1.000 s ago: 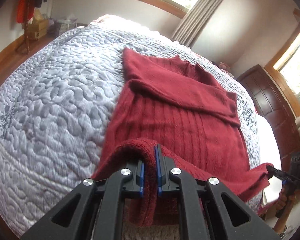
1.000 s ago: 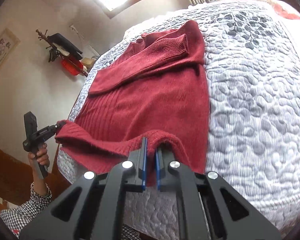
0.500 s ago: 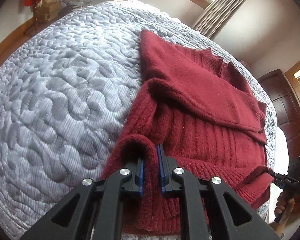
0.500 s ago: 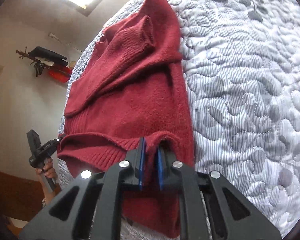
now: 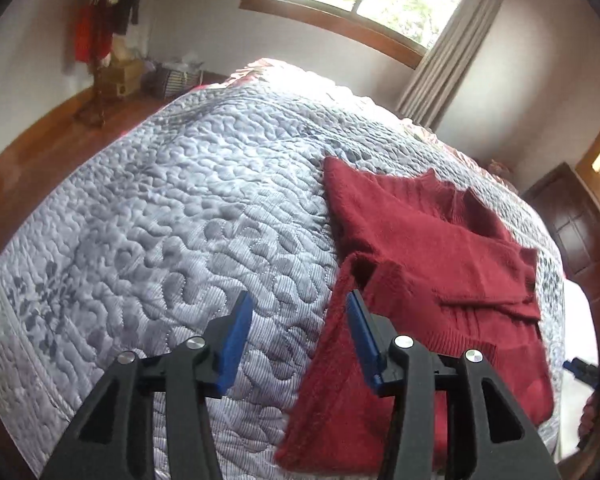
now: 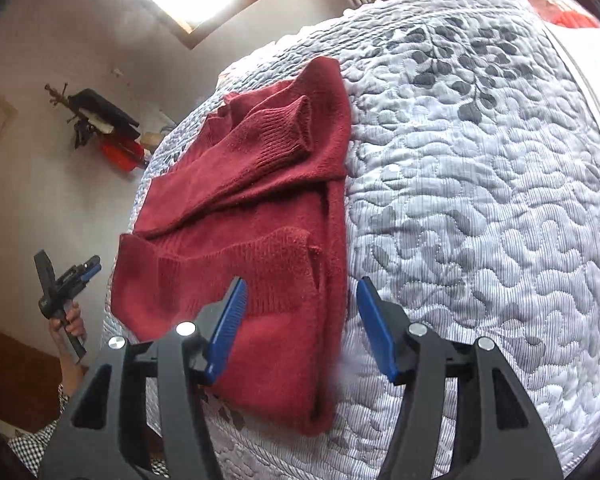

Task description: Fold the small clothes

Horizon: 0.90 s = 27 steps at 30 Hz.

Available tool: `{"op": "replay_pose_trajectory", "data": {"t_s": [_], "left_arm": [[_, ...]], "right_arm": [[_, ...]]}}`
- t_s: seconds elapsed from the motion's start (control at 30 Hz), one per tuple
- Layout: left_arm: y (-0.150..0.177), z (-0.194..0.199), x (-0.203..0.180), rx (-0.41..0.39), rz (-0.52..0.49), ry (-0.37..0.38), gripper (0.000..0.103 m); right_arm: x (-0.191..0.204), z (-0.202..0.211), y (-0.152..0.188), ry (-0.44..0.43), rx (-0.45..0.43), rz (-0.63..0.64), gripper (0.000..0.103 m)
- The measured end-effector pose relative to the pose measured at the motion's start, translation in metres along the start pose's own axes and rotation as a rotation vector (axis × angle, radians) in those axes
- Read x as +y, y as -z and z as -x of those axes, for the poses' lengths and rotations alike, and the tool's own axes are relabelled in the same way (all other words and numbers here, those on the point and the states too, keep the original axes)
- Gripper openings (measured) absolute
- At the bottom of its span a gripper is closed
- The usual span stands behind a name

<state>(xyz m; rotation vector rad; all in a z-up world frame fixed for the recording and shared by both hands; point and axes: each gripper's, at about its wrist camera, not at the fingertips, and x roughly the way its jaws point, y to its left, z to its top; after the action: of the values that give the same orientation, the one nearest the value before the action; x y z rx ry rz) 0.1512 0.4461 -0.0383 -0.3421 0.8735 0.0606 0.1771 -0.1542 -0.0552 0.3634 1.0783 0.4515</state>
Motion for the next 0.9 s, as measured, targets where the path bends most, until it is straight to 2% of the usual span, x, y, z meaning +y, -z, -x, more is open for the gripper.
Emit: {"op": "replay_pose_trajectory", "data": {"t_s": [0.13,0.2,0.3,0.57,0.6,0.67,0.7,0.73,0.77,0.8,0.83,0.9], "left_arm": [[0.009,-0.008,-0.033,0.012,-0.196,-0.005,0.055],[0.011,-0.018,-0.049,0.019,-0.273,-0.019,0.057],[0.013,-0.032,-0.069,0.037,-0.357,-0.036,0.059],[0.013,-0.071,-0.094,0.084,-0.476,-0.077,0.059],[0.013,-0.075,-0.095,0.094,-0.481,-0.080,0.057],[0.014,-0.082,-0.096,0.111,-0.482,-0.086,0.047],[0.015,-0.083,-0.096,0.115,-0.479,-0.086,0.041],[0.015,-0.084,-0.095,0.121,-0.475,-0.075,0.026],[0.016,-0.083,-0.095,0.126,-0.466,-0.067,0.016],[0.016,-0.082,-0.095,0.123,-0.461,-0.060,0.014],[0.017,-0.078,-0.094,0.109,-0.462,-0.057,0.011],[0.018,-0.070,-0.095,0.085,-0.470,-0.060,0.008]], "right_arm": [[0.026,-0.017,-0.001,0.029,0.044,0.089,0.063],[0.036,-0.029,-0.002,0.072,0.066,0.142,0.067],[0.043,-0.046,-0.006,0.092,0.100,0.173,0.068],[0.042,-0.088,-0.019,0.161,0.179,0.225,0.068],[0.042,-0.093,-0.020,0.161,0.194,0.226,0.068],[0.042,-0.099,-0.020,0.162,0.206,0.233,0.067],[0.044,-0.101,-0.020,0.165,0.210,0.249,0.063],[0.047,-0.102,-0.018,0.179,0.212,0.277,0.048],[0.052,-0.102,-0.016,0.194,0.212,0.301,0.032],[0.055,-0.102,-0.014,0.201,0.211,0.321,0.026],[0.057,-0.100,-0.013,0.201,0.207,0.337,0.014],[0.063,-0.094,-0.009,0.204,0.185,0.366,0.012]]}}
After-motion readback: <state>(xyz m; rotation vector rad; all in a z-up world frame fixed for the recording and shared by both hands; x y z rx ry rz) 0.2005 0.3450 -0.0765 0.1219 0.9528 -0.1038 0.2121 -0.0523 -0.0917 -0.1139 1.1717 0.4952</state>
